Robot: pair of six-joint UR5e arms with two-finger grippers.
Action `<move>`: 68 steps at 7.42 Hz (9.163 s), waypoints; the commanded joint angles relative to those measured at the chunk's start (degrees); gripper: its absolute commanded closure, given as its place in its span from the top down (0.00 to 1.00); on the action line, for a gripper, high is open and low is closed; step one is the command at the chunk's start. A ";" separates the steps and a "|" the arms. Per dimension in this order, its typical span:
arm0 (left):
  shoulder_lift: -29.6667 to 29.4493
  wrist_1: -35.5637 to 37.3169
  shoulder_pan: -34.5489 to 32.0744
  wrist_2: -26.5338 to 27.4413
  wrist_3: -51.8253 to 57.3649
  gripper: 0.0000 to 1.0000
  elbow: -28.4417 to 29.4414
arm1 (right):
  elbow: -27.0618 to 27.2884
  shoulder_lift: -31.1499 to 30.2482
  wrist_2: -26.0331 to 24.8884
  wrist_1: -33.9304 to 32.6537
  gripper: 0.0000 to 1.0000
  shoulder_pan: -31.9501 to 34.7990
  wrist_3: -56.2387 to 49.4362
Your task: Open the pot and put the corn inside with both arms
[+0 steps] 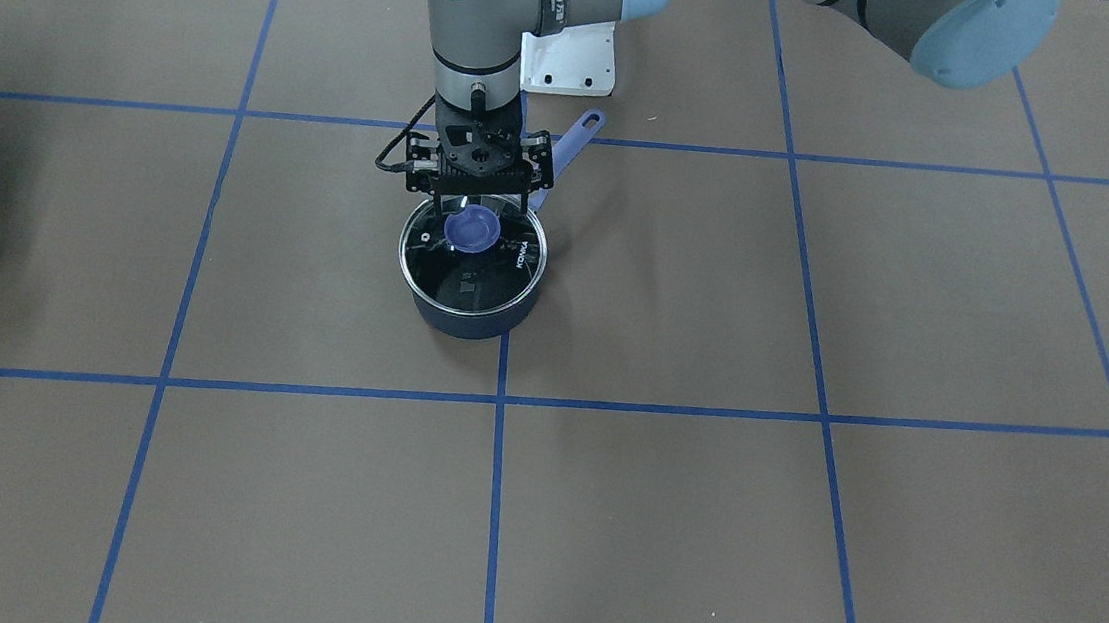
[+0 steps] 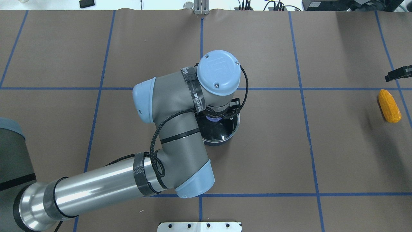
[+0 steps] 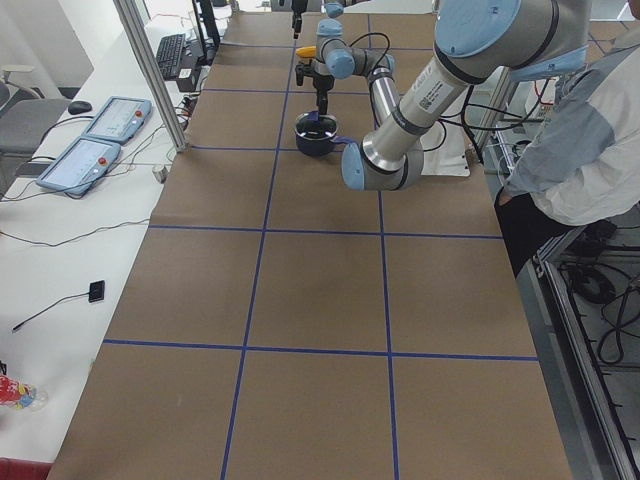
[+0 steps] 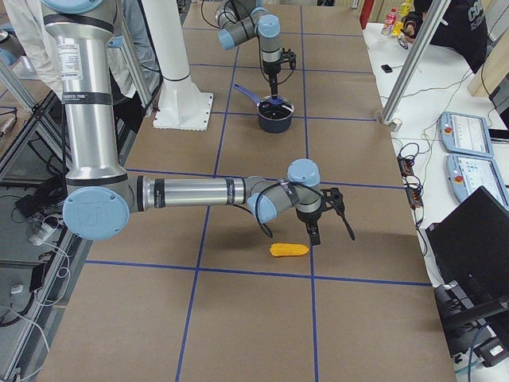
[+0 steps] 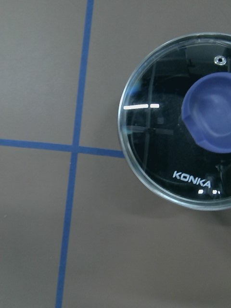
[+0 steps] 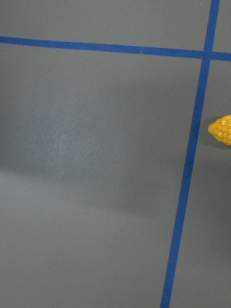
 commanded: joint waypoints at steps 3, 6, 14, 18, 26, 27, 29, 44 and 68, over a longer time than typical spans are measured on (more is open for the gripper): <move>-0.22 -2.01 0.35 0.23 -0.55 0.99 1.40 | 0.06 0.00 0.00 0.03 1.00 0.00 -0.02; -0.04 -3.24 0.35 0.40 -0.11 0.97 1.92 | -0.03 0.00 0.00 0.03 1.00 0.00 -0.02; 0.04 -6.14 0.26 2.07 1.12 0.61 3.59 | -0.03 0.00 -0.09 0.03 1.00 0.00 -0.11; 1.00 -4.31 -1.66 1.72 2.87 0.15 -1.29 | 0.06 0.00 -0.09 0.03 1.00 0.00 -0.11; 44.11 4.85 -20.28 -8.89 45.62 0.13 -42.10 | 0.06 -0.26 -0.09 0.03 1.00 0.00 0.24; 50.95 -0.64 -23.18 -11.26 50.90 0.13 -42.02 | 0.06 -0.26 -0.09 0.03 1.00 0.00 0.24; 63.10 -14.17 -26.71 -15.13 57.70 0.14 -38.35 | 0.06 -0.26 -0.09 0.11 1.00 0.00 0.07; 61.42 -37.07 -40.89 -28.30 66.78 0.98 -11.87 | -0.64 -0.26 0.09 -0.06 1.00 -0.35 0.50; 54.80 -13.44 -66.01 -36.95 84.00 0.98 -3.44 | 21.51 31.35 -20.61 -32.31 0.00 -37.40 57.17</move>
